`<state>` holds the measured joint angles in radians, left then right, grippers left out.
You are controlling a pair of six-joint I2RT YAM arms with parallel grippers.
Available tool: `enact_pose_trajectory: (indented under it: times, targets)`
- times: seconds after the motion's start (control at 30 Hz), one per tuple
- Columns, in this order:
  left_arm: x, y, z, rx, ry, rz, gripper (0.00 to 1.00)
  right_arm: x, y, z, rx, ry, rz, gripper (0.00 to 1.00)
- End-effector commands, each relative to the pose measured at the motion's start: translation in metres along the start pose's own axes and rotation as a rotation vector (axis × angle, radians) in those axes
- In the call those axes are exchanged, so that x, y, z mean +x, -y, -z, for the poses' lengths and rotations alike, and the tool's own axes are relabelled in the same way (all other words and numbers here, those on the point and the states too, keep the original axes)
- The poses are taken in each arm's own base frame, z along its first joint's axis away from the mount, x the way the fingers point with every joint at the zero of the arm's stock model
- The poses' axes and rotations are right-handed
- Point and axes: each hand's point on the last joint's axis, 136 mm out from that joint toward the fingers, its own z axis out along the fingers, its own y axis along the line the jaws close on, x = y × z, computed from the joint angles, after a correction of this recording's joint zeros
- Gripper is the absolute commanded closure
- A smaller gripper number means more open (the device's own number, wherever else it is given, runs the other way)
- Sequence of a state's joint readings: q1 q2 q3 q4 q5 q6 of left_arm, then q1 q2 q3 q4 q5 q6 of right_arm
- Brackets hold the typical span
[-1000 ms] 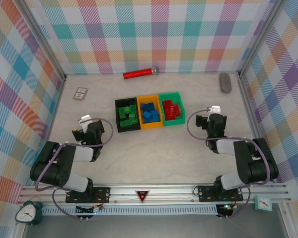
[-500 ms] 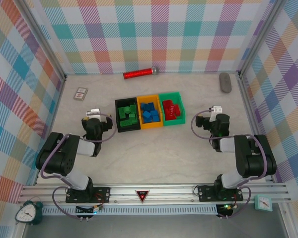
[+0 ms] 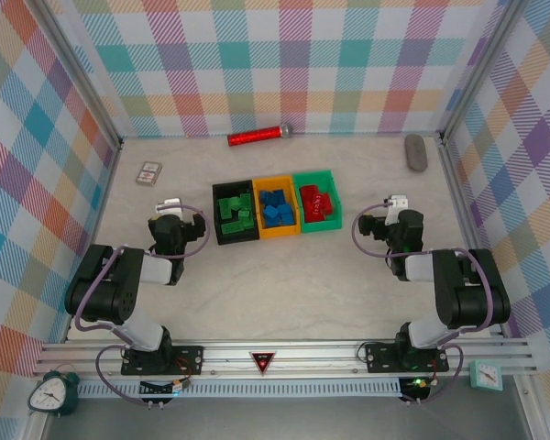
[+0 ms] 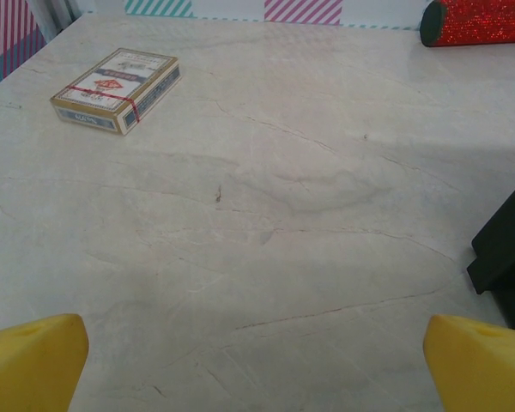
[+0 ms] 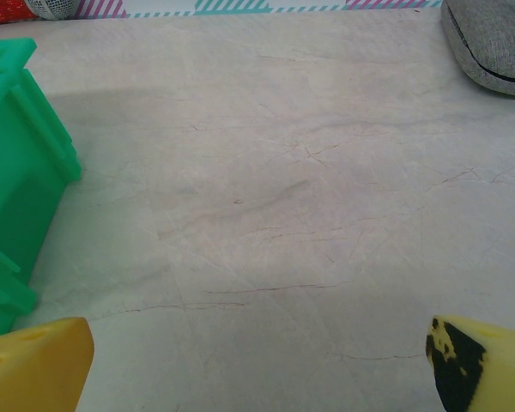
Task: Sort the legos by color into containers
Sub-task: Reset both arms
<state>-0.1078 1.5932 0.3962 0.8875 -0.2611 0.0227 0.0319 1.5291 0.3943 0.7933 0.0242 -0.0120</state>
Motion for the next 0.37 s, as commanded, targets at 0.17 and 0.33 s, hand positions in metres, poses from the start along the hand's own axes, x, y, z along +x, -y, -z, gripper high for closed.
enact_pose_trajectory:
  times: [0.17,0.33]
  targets:
    - [-0.0061,0.0010,0.0008,0.013,0.013,0.013,0.00,-0.0142,-0.0026,-0.0021,-0.024,0.040,-0.009,0.01]
    - [-0.0057,0.0006,0.0008,0.012,0.012,0.013,0.00,-0.0134,-0.0021,-0.0019,-0.025,0.038,-0.010,0.01]
